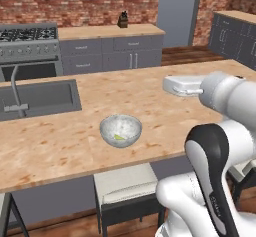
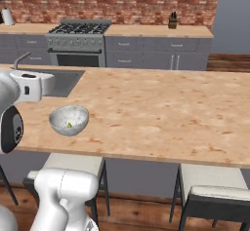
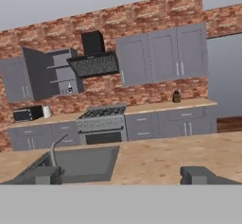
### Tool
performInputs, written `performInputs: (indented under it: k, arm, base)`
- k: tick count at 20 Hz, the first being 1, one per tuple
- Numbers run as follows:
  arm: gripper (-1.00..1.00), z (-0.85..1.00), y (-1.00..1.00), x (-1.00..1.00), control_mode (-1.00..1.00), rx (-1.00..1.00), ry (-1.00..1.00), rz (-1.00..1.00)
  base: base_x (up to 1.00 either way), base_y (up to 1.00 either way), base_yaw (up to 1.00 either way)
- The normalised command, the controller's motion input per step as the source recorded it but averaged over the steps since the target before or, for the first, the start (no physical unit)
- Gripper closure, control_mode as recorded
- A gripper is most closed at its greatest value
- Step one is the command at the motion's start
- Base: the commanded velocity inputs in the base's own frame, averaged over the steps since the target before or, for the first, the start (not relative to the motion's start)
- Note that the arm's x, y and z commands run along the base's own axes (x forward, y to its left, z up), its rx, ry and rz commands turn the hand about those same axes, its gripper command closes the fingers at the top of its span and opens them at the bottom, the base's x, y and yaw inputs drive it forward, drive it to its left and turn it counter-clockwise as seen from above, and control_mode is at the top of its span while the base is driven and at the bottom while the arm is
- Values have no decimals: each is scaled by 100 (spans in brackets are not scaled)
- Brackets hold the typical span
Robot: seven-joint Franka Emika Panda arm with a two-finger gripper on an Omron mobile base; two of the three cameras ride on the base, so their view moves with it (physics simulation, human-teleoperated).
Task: There is a bowl on the dining counter. Grab a lemon wedge from the fridge and place it in the bowl. Then get the liquor bottle and glass cup from the cabinet and place them next to the bowl.
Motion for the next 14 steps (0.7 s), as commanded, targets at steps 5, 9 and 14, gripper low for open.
performInputs:
  k: [5, 9, 14]
  arm:
    - [-100, 10, 0, -36, 100, 1, 0, -2]
    - [-100, 0, 0, 0, 100, 0, 0, 0]
    - [-100, 0, 0, 0, 100, 0, 0, 0]
  base:
    - [-13, 0, 0]
    - [-87, 25, 0]
    - [-84, 69, 2]
